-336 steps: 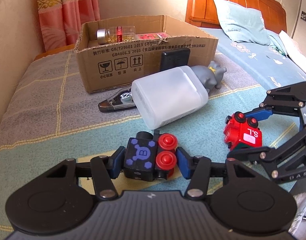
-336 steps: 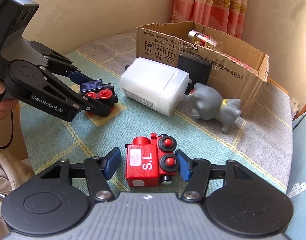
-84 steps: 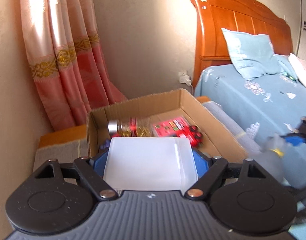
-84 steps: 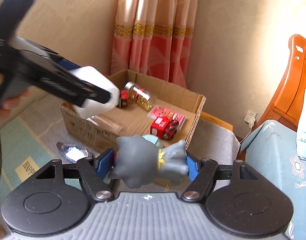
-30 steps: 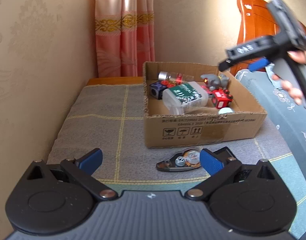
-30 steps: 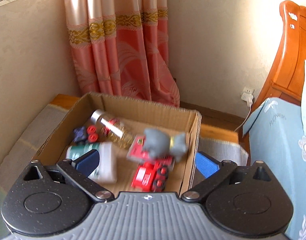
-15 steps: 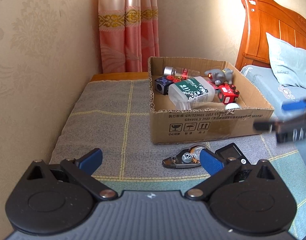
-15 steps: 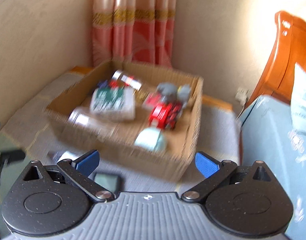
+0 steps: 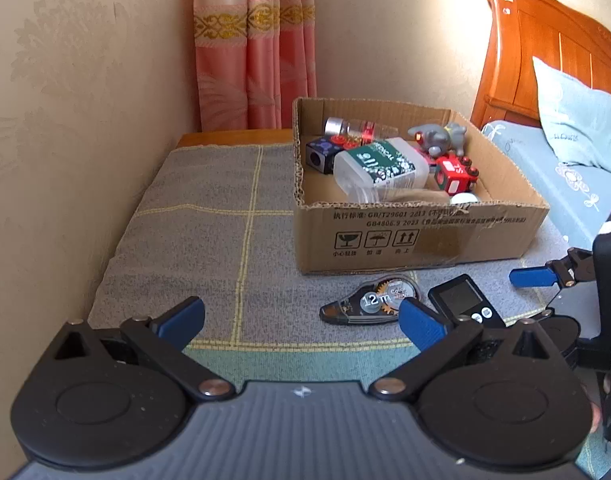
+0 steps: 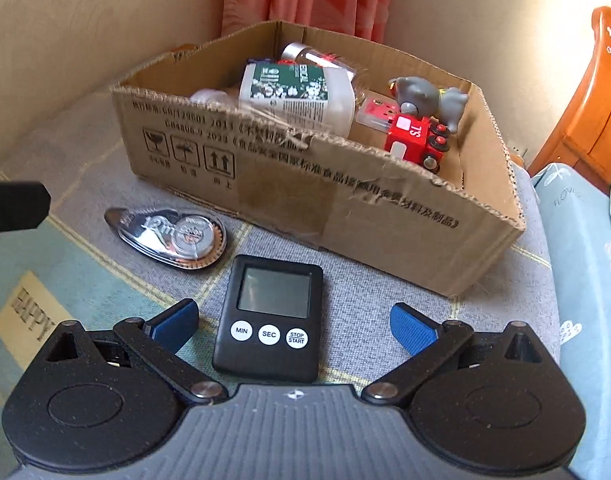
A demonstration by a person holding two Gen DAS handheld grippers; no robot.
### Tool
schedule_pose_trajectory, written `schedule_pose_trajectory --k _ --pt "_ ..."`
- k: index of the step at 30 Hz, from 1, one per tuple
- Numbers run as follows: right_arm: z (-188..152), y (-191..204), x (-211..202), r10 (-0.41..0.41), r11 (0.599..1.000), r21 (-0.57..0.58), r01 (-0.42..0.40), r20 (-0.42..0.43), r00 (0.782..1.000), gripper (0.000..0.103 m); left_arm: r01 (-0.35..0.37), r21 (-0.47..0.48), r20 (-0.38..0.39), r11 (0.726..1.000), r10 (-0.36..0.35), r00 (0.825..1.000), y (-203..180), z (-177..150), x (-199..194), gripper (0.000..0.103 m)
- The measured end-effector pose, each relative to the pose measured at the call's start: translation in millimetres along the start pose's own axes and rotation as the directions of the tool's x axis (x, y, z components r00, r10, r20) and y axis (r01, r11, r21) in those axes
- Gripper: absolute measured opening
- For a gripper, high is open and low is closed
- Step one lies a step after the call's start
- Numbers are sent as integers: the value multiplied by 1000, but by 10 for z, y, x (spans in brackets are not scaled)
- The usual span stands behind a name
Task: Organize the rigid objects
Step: 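Move both tools back from the box toward the black timer and tape roller, then close right tool on black timer while left tool approaches tape roller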
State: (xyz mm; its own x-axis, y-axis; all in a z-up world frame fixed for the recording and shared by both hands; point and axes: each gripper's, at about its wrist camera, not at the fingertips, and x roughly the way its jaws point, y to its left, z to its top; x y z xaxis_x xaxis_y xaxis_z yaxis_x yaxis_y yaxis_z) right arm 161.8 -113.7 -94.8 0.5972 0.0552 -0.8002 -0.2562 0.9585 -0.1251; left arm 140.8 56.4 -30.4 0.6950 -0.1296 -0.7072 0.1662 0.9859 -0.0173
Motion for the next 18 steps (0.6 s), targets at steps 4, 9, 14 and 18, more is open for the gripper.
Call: schedule_pose_trajectory --k 4,9,14,18 --pt "-76 -129 -15 -4 999 35 3 8 1000 103 -2 3 -17 1000 2 1000 -42 23 19 102" --pt "-162 -370 -17 -28 995 98 27 11 1000 103 -18 12 -33 1000 18 999 -130 69 -15 102" --pt "-302 -589 -27 17 987 158 -19 14 1000 103 -51 51 -39 997 53 998 -284 102 -2 102" --pt "-353 -622 -43 36 990 136 -39 23 999 103 -63 39 -75 997 66 995 -385 87 149 102"
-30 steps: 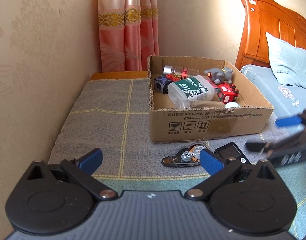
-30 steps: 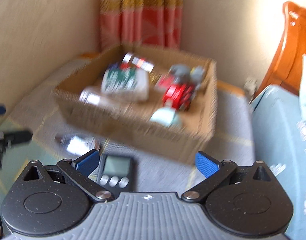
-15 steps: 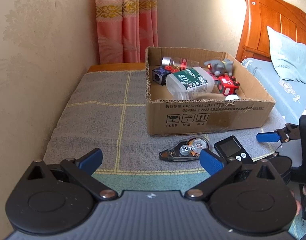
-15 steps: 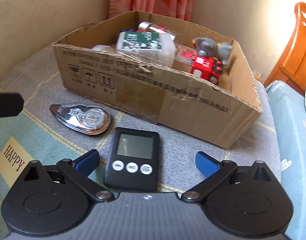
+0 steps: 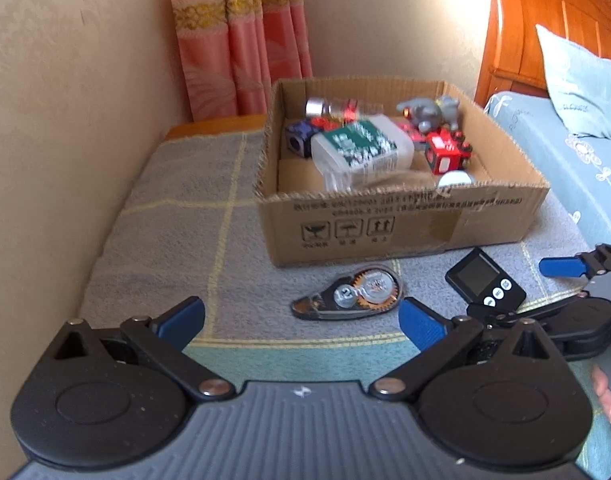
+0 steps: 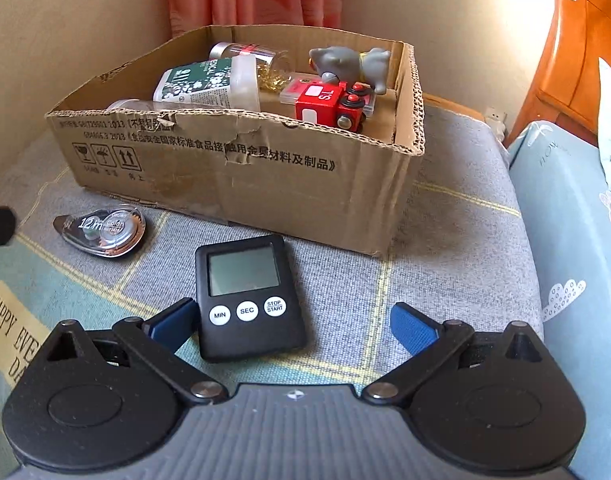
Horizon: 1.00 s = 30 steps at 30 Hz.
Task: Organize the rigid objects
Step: 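Close right tool on black timer while left tool approaches tape roller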
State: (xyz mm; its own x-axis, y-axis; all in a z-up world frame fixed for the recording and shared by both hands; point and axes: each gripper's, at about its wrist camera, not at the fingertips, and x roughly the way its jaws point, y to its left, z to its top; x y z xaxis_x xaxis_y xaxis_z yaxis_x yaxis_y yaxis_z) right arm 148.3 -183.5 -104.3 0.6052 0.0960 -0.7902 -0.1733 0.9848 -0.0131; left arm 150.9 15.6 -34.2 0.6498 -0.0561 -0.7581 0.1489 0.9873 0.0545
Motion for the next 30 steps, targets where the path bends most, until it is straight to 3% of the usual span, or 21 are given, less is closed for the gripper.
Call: schedule_pose_trajectory --k 4,15,22,30 --pt "-31 -9 7 18 1000 -24 -18 16 1000 103 2 -55 -55 999 -5 998 -79 -36 238 102" --pt "-68 -83 -30 59 996 -71 -57 28 998 103 36 -119 -77 992 -45 996 -198 -40 689 102" --pt "-52 -80 -18 58 996 -71 -56 23 998 103 -4 -107 -47 994 -1 999 -270 -16 775 103" --pt "-54 -79 -24 54 996 -68 -53 19 998 103 -9 -113 -36 993 5 999 -40 -129 693 103"
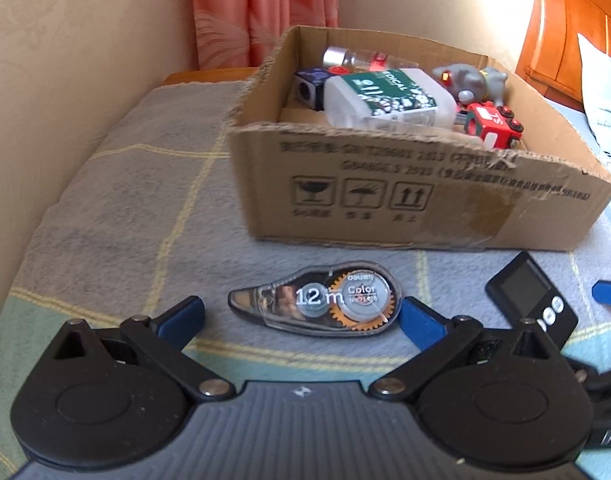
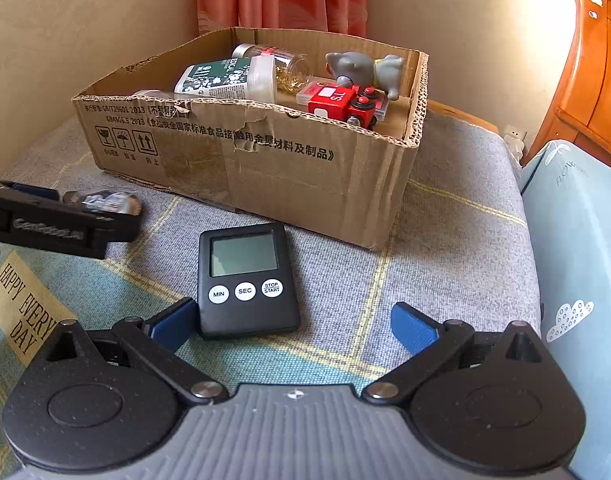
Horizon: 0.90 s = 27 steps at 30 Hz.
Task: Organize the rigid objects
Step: 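Close right tool on black timer while left tool approaches tape roller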
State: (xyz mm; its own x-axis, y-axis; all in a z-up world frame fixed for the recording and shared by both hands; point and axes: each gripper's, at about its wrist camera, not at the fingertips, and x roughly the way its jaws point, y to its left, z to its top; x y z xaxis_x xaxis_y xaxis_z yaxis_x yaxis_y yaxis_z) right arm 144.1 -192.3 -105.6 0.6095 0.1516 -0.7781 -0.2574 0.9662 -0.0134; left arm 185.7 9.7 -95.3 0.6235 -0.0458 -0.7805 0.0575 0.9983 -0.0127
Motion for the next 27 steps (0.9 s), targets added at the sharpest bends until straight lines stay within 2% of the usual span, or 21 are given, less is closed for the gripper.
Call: schedule_pose_trajectory --k 15,27 --pt "19 12 7 -7 1000 7 7 -11 1000 103 31 44 64 999 -34 997 43 -82 -36 103" --pt "3 13 5 9 1000 -12 -9 8 1000 103 69 91 59 993 -75 995 27 -25 -2 101"
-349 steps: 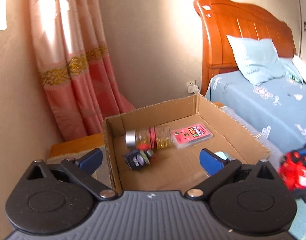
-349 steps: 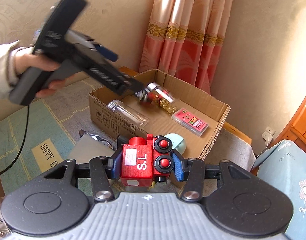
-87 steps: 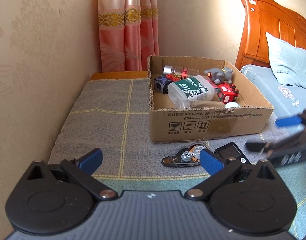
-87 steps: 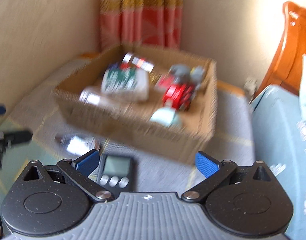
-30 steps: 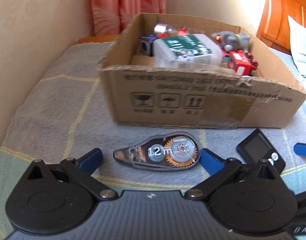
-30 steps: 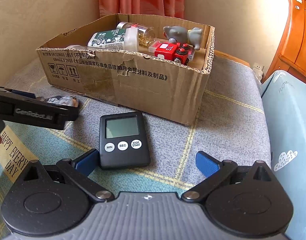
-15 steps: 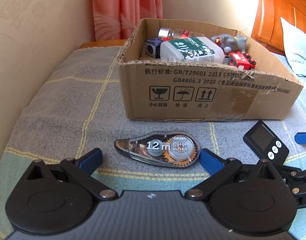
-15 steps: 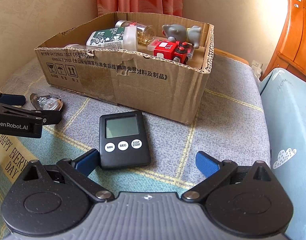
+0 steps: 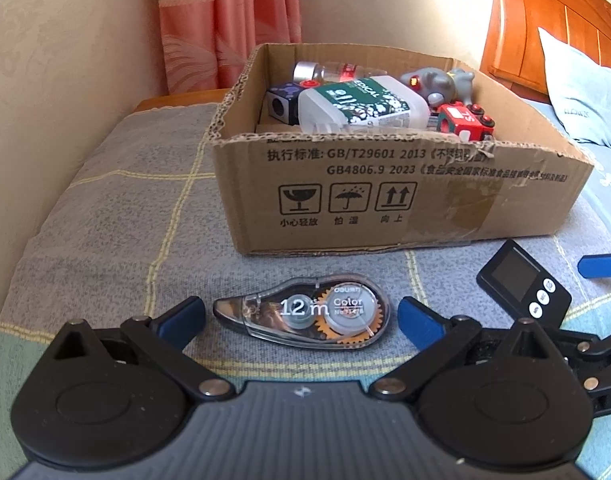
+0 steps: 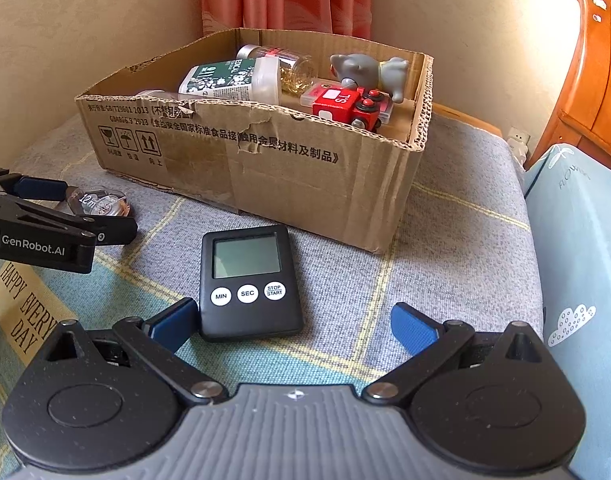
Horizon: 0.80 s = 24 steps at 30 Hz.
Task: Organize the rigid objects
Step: 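Close right tool on black timer while left tool approaches tape roller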
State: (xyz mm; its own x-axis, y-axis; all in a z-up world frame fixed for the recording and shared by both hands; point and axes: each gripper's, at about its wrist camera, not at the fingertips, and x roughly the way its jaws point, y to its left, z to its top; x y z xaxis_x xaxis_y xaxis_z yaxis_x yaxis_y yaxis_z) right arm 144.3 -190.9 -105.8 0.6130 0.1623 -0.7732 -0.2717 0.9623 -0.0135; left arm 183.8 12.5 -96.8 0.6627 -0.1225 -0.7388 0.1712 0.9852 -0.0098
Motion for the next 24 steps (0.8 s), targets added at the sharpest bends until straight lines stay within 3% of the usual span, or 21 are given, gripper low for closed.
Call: schedule_pose_trajectory --k 13,17,24 --pt "26 260 62 128 982 -141 -124 21 992 103 1 0 -3 1000 -1 1000 -19 9 -14 98" --pt "79 268 50 147 975 -171 -141 21 989 87 -1 -2 -6 1000 1 1000 -20 15 -13 97" --pt "148 227 20 131 978 -162 -127 15 991 69 -1 -1 -7 1000 1 1000 -17 17 -14 96"
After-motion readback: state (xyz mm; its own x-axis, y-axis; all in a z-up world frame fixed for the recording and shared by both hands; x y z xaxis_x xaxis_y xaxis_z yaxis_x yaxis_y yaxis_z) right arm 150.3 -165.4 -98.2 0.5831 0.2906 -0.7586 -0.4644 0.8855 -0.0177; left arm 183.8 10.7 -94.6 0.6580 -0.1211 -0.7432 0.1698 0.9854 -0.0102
